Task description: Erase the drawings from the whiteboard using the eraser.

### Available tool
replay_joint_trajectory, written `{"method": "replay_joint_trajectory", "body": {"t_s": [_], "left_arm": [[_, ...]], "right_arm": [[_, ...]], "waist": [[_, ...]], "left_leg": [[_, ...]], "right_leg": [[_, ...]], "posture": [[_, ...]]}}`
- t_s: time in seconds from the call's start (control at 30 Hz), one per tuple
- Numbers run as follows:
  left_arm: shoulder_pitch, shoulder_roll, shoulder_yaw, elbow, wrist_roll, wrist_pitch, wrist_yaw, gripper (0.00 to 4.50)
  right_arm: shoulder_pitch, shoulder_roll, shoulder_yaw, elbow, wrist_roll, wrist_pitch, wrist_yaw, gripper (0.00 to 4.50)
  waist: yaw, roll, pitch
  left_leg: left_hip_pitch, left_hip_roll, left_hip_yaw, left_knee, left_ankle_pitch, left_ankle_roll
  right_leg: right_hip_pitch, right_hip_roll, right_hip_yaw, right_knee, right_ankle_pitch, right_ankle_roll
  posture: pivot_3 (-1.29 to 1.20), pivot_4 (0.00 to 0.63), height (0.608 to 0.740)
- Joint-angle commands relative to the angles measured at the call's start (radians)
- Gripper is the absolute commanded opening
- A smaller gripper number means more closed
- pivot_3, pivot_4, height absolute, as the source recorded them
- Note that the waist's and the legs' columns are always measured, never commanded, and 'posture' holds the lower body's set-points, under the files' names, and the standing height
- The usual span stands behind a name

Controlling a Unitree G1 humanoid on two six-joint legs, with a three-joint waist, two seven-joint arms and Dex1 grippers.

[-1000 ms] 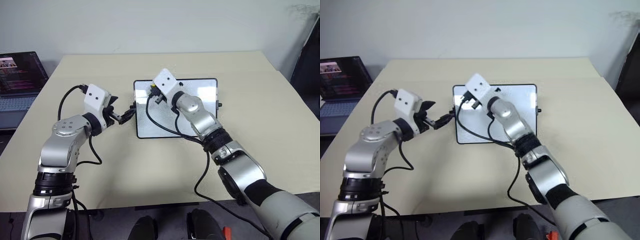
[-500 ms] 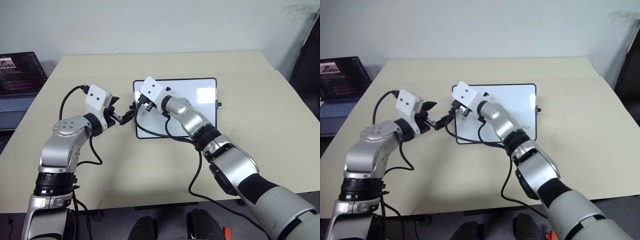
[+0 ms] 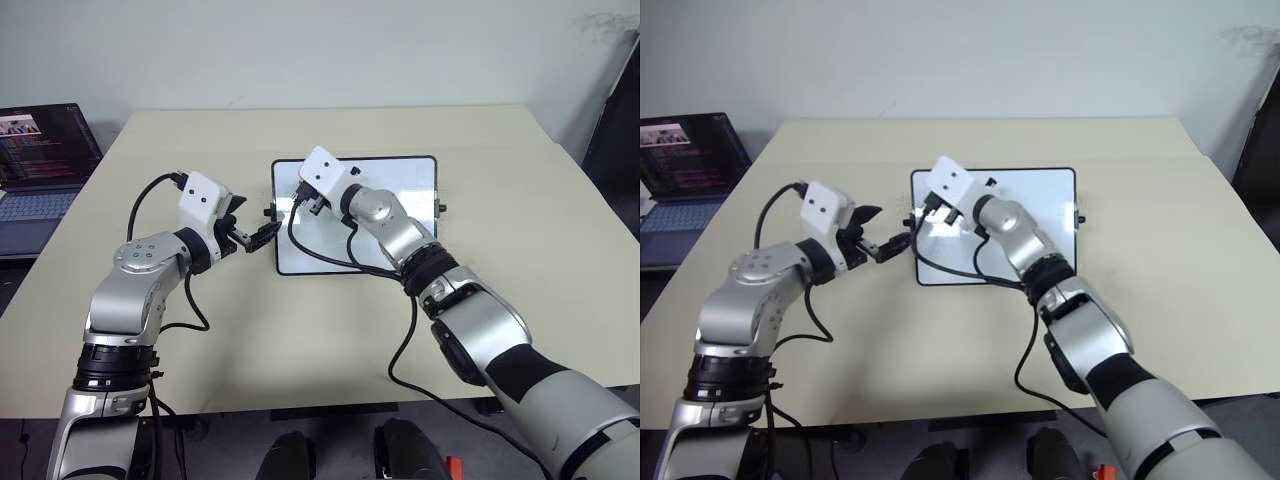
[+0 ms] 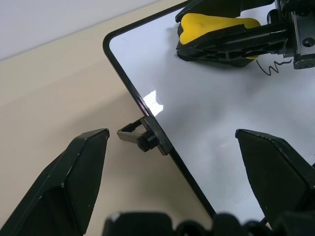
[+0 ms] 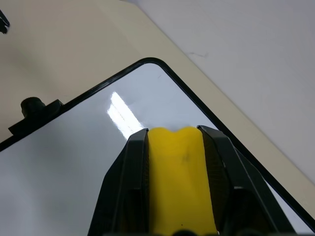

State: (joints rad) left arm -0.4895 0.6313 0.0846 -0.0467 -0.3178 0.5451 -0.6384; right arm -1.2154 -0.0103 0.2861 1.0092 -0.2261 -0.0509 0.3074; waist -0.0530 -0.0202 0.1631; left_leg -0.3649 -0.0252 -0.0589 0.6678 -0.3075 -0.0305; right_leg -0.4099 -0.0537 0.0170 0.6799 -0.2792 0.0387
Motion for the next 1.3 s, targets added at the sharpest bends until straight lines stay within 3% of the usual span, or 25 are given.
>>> {"method": "replay_joint_trajectory", "body": {"t_s": [0.03, 0.53, 0.77, 1.03, 1.3], "left_arm": [[-0.021, -0.001, 0.015, -0.043, -0.007, -0.006, 0.001, 4.50], [-0.017, -0.004, 0.017, -0.053, -0.009, -0.003, -0.004, 4.50], [-0.016, -0.007, 0.015, -0.060, -0.010, 0.000, -0.003, 4.50], [-0.015, -0.015, 0.012, -0.071, -0.009, 0.004, -0.001, 4.50], [0.001, -0.021, 0.024, -0.085, -0.013, 0.012, 0.004, 4.50]], "right_arm": [[0.041, -0.061, -0.020, 0.024, -0.011, 0.065, 0.014, 1.14], [0.159, -0.089, -0.028, -0.142, 0.023, 0.175, 0.161, 1.13], [0.129, -0.062, -0.086, -0.256, 0.073, 0.203, 0.119, 1.12], [0.064, -0.019, -0.118, -0.178, 0.085, 0.150, 0.016, 1.12], [0.107, 0.005, -0.125, -0.241, 0.124, 0.142, 0.060, 1.12]], "waist": [[0.004, 0.000, 0.000], [0.014, 0.000, -0.001], [0.010, 0.000, -0.001], [0.008, 0.001, 0.000], [-0.003, 0.001, 0.000]], "left_leg": [[0.000, 0.000, -0.001, 0.001, 0.000, 0.000], [0.002, -0.001, -0.006, 0.009, -0.001, 0.003], [0.002, -0.001, -0.007, 0.008, -0.001, 0.003], [0.000, -0.001, -0.006, 0.007, -0.001, 0.001], [0.000, -0.001, -0.006, 0.006, -0.001, 0.001]], "right_leg": [[0.001, 0.000, 0.000, 0.000, 0.000, 0.000], [0.007, 0.000, -0.002, 0.002, 0.001, 0.000], [0.006, 0.001, -0.002, 0.003, 0.002, -0.001], [0.004, 0.001, -0.002, 0.000, 0.002, -0.001], [0.003, 0.001, -0.001, -0.001, 0.002, -0.001]], "posture": [[0.00, 0.150, 0.740], [0.00, 0.150, 0.740], [0.00, 0.150, 0.740], [0.00, 0.150, 0.740], [0.00, 0.150, 0.740]]}}
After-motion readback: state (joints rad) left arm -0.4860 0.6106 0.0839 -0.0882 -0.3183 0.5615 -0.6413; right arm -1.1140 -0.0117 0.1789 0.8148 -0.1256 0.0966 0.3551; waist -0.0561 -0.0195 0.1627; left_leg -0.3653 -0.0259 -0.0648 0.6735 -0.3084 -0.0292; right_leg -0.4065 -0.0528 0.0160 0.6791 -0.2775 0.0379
